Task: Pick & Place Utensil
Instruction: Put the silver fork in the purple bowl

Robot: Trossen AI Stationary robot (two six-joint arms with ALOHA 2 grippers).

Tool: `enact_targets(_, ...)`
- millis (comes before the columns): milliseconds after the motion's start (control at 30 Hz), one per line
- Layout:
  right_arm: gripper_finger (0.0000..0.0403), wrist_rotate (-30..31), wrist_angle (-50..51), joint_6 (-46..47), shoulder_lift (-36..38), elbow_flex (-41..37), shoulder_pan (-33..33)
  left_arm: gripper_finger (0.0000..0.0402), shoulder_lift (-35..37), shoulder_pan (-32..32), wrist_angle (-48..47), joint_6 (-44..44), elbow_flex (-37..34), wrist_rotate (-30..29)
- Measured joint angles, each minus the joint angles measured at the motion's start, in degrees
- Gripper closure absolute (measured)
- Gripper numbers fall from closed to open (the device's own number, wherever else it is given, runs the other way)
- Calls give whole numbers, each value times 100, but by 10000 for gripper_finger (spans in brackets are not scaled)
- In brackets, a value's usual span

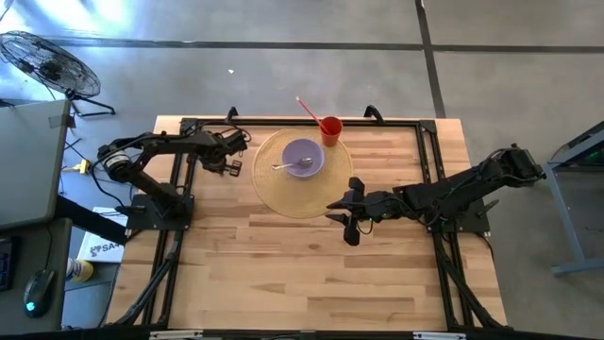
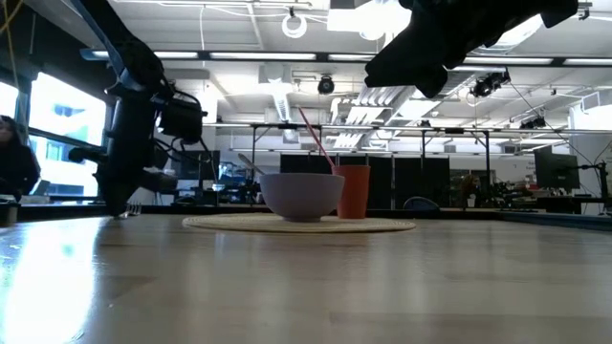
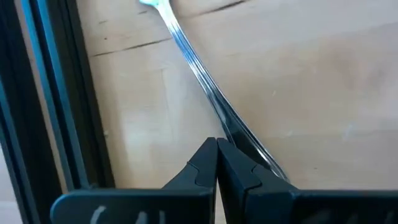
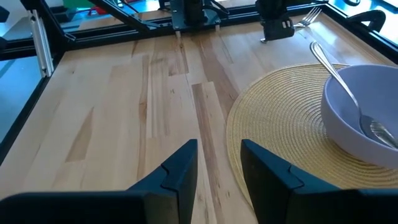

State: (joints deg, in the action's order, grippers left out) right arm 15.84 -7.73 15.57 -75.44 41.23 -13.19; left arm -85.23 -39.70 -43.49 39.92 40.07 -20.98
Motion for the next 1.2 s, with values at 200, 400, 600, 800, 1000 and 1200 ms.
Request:
enact_targets(200,286,103,-1,67,0,0,0,401,0,-4,-22,-20,0,-482)
enact_targets(400,286,312,-1,219,0,0,1,362,0,-4,78,-20,0,-732)
enact_targets(600,286,310,-2,216,0,0,2,267,0,-14,455,-16,0,-750)
enact_targets(800,286,282,20,216,0,0,2,236,0,-446,838,142,-35,-568)
enact_targets(1000,286,269,20,199,0,0,2,253,7,-678,1102,117,-245,-633)
enact_targets(1200,286,282,20,223,0,0,2,269,5,-494,1198,205,-324,-401)
